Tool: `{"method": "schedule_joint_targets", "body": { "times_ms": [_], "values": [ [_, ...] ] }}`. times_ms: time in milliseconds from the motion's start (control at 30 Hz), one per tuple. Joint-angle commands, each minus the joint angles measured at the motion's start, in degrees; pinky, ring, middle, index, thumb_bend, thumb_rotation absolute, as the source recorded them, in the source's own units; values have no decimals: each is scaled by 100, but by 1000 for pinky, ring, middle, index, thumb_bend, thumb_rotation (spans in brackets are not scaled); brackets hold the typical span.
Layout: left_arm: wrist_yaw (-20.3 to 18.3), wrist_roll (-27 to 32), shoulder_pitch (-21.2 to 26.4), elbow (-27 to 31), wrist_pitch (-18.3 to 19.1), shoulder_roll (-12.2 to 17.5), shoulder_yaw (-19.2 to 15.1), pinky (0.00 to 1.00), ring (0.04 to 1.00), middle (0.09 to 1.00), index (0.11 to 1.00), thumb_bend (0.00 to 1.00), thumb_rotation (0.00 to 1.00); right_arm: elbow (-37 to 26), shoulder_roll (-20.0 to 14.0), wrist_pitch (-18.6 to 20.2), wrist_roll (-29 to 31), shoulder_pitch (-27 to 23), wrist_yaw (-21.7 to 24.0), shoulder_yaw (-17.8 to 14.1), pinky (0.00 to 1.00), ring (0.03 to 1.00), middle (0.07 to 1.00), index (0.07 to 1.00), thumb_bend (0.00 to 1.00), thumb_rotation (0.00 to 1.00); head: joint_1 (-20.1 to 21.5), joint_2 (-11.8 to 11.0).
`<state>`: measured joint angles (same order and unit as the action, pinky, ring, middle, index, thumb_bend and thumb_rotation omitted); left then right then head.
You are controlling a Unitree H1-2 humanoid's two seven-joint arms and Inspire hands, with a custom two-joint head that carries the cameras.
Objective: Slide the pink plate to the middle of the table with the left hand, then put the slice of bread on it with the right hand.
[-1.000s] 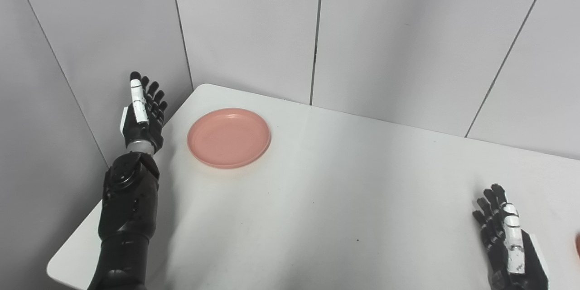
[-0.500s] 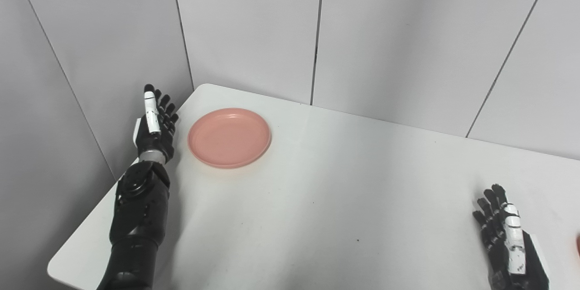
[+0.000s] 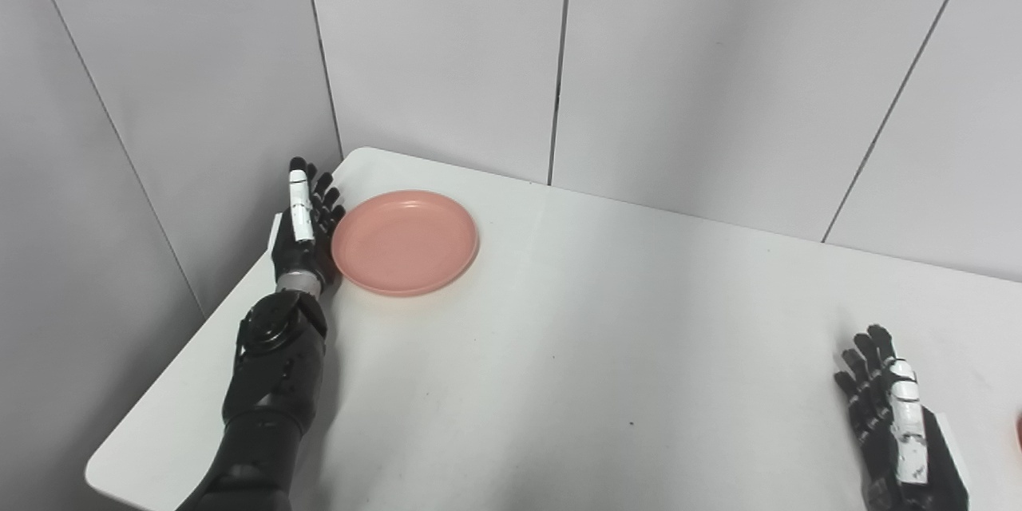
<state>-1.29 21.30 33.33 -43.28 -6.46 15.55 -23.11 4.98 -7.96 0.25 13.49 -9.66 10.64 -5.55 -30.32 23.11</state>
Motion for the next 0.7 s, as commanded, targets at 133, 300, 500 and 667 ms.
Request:
{"method": "schedule_joint_targets", "body": {
  "times_ms": [133,300,500,667],
  "values": [
    [-75,-26,201,-247,37,46,126,992,983,981,981,639,1000,79,35,-116,11,205,21,12,1000,1000,1000,1000,249,1000,77,-3],
    [-252,-91,278,-649,-169,-15,314,973,972,970,973,643,1000,12,34,-54,-82,227,-2,56,1000,1000,1000,1000,238,1000,313,-94],
    [-544,-117,238,-504,-12,-105,602,995,997,994,998,634,1000,-106,95,127,-94,240,-100,52,1000,1000,1000,1000,304,1000,369,-78],
    [-582,-296,191,-375,71,-220,889,963,967,963,950,669,1000,-74,125,134,-33,257,-89,44,1000,1000,1000,1000,403,1000,564,-186]
  ]
}}
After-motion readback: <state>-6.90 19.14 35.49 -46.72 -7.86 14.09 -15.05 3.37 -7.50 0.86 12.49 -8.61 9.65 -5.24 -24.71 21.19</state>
